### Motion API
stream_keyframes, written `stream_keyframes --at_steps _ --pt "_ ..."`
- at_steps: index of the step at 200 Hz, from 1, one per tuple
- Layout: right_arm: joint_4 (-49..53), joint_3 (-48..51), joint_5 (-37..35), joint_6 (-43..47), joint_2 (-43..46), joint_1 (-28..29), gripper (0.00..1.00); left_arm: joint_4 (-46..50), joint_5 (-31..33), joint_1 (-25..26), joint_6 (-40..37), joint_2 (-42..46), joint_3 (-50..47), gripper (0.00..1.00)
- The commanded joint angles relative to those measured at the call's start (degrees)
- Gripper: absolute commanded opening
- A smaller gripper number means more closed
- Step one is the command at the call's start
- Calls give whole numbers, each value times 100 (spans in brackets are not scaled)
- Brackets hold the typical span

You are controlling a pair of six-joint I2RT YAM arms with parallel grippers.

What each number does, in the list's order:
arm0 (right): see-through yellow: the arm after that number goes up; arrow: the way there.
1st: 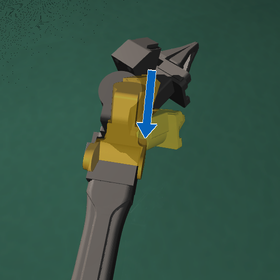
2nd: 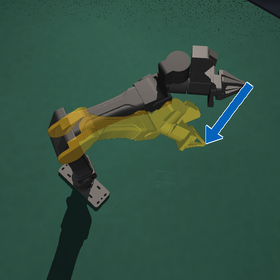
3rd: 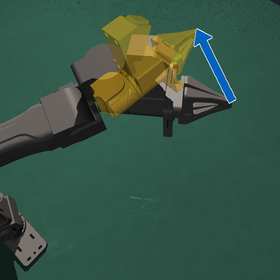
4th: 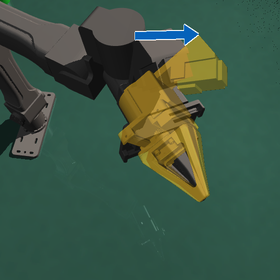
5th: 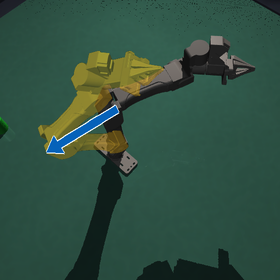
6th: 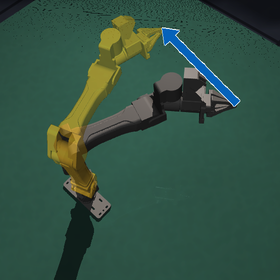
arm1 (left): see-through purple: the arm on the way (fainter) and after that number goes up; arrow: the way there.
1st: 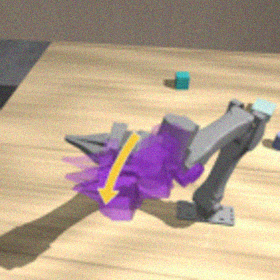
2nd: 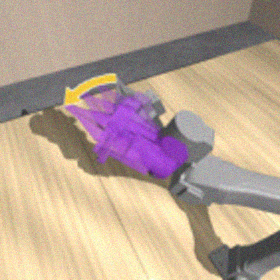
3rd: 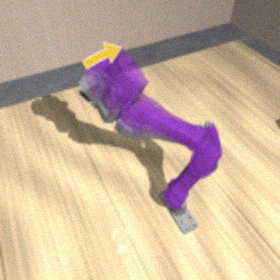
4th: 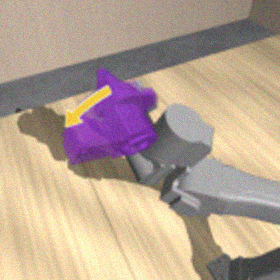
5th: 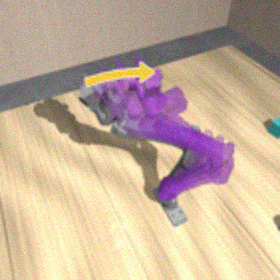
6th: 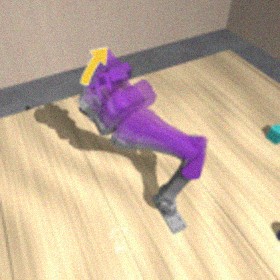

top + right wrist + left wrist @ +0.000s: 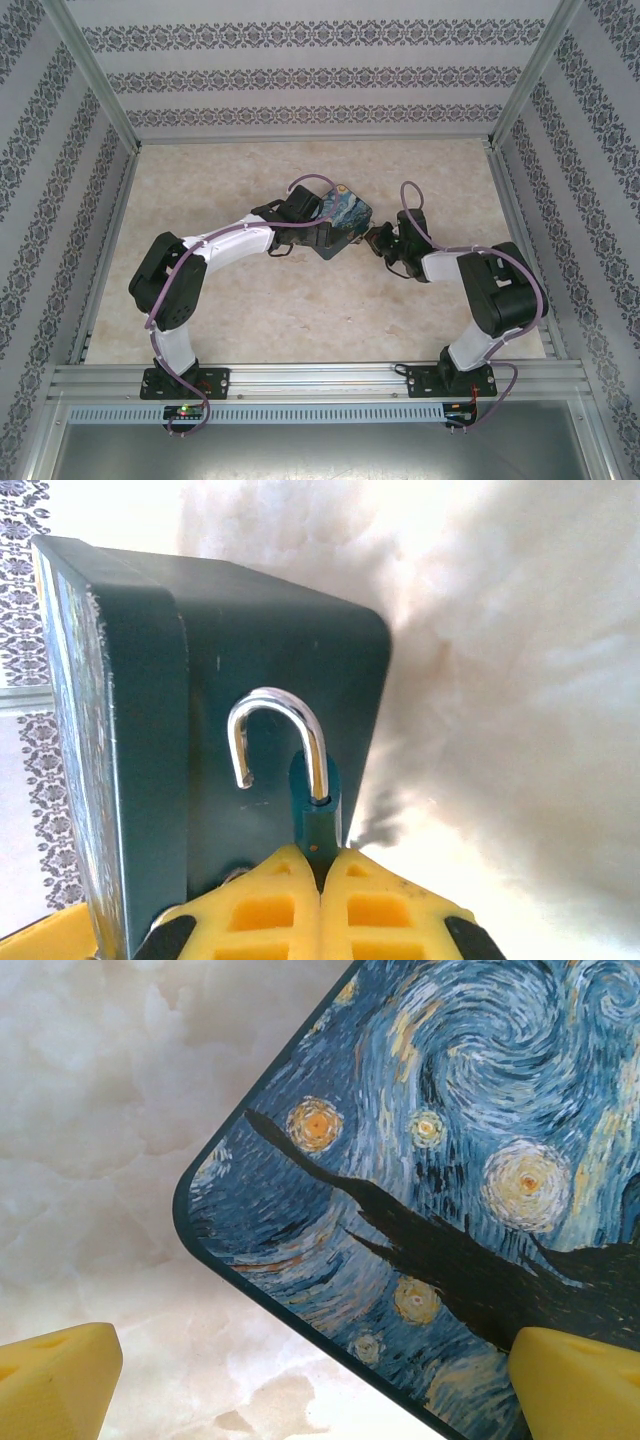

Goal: Unlock the padlock with the key

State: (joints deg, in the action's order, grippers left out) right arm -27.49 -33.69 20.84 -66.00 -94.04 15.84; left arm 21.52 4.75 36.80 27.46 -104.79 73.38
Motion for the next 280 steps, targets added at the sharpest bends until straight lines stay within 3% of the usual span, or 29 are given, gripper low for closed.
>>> stream_keyframes --at_steps 1,42,72,128,167,179,193,255,280 --pt "101 298 283 182 445 3 0 634 -160 97 -74 -246 -114 100" --pt "297 959 467 219 1252 135 0 743 -459 46 -57 -30 168 100" --pt "438 1328 439 178 1708 538 0 816 -628 -40 24 183 340 100" --pt "313 1890 -307 -352 2063 1928 0 1064 -717 -116 127 750 453 100" --pt "382 2236 -616 -480 2258 2120 0 1195 -672 -160 166 1241 349 100" --pt "614 2279 -623 -427 2422 2015 14 1231 -675 -173 185 1390 295 100" --pt "964 2297 -567 -375 2690 1829 38 1253 -656 -199 211 1582 192 99" --pt "4020 1577 -918 411 5060 832 96 1353 49 -446 227 2685 -418 100" --pt "4831 859 -1058 1095 5407 294 98 1251 724 -556 25 3174 -717 100"
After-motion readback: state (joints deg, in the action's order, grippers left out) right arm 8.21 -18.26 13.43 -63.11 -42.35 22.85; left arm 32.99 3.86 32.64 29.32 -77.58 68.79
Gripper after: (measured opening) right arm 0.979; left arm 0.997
